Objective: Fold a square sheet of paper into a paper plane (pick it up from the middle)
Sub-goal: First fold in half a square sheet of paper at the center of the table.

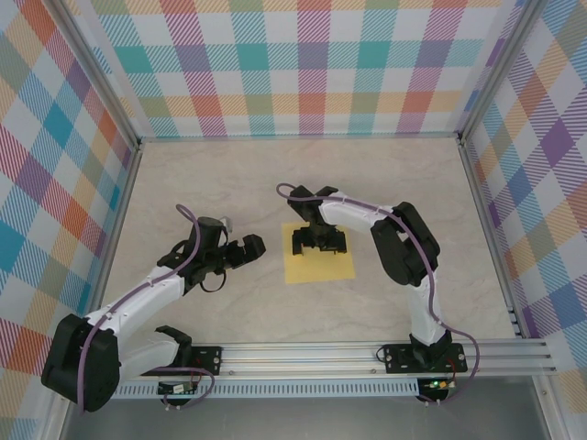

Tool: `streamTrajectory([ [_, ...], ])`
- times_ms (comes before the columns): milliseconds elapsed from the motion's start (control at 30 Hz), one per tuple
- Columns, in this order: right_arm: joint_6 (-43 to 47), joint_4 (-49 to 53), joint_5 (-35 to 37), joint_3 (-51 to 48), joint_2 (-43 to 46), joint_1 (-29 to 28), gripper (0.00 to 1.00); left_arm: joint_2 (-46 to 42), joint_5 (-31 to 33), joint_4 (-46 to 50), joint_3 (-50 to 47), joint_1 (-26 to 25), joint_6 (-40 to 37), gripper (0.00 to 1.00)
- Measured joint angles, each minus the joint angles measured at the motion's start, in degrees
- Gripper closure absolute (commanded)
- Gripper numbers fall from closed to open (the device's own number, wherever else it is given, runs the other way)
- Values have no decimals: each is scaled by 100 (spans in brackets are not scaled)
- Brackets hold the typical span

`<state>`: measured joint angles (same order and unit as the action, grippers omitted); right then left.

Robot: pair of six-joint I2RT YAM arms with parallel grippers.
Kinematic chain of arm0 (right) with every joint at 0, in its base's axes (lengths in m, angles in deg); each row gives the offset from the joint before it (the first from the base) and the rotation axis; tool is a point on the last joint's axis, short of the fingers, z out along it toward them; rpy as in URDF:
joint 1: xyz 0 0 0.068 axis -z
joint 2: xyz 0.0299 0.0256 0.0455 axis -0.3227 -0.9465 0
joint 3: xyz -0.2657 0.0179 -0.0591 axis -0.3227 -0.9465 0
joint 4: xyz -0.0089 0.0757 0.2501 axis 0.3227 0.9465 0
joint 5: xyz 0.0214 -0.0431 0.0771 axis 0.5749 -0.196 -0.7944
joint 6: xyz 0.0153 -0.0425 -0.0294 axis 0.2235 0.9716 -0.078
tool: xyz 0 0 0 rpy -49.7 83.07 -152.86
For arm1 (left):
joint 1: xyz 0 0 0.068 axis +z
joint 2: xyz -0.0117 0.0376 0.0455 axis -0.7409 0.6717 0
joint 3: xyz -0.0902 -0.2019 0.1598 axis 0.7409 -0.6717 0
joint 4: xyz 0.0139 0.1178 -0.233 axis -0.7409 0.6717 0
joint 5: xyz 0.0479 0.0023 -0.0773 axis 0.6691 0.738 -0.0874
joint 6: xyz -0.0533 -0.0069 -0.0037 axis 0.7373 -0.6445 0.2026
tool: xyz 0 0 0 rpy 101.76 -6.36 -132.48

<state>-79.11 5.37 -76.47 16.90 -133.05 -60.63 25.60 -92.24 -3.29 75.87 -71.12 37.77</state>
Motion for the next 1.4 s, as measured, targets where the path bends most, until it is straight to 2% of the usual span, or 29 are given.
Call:
streamTrajectory([
  [300, -15, -20, 35, 9, -13, -33, 9, -46, 7, 2, -28, 0, 22, 0],
  [400, 24, 52, 44, 74, -26, -33, 5, -46, 7, 0, -28, 0, 22, 0],
  [667, 153, 354, 90, 553, -136, -33, 6, -46, 7, 0, -28, 0, 22, 0],
  [800, 160, 350, 85, 671, -201, -33, 0, -46, 4, 0, -28, 0, 22, 0],
  [1000, 153, 278, 35, 570, -358, -26, 1, -90, 7, 7, -39, 0, 22, 0],
  [1133, 151, 173, -20, 483, -328, -22, 6, -201, 7, 13, -70, 0, 24, 0],
  [1267, 144, 39, 4, 299, -214, -20, 16, -219, 9, 28, -72, 0, 24, 0],
  [1400, 170, 66, -22, 299, -188, -20, 33, -223, 9, 37, -70, 0, 24, 0],
])
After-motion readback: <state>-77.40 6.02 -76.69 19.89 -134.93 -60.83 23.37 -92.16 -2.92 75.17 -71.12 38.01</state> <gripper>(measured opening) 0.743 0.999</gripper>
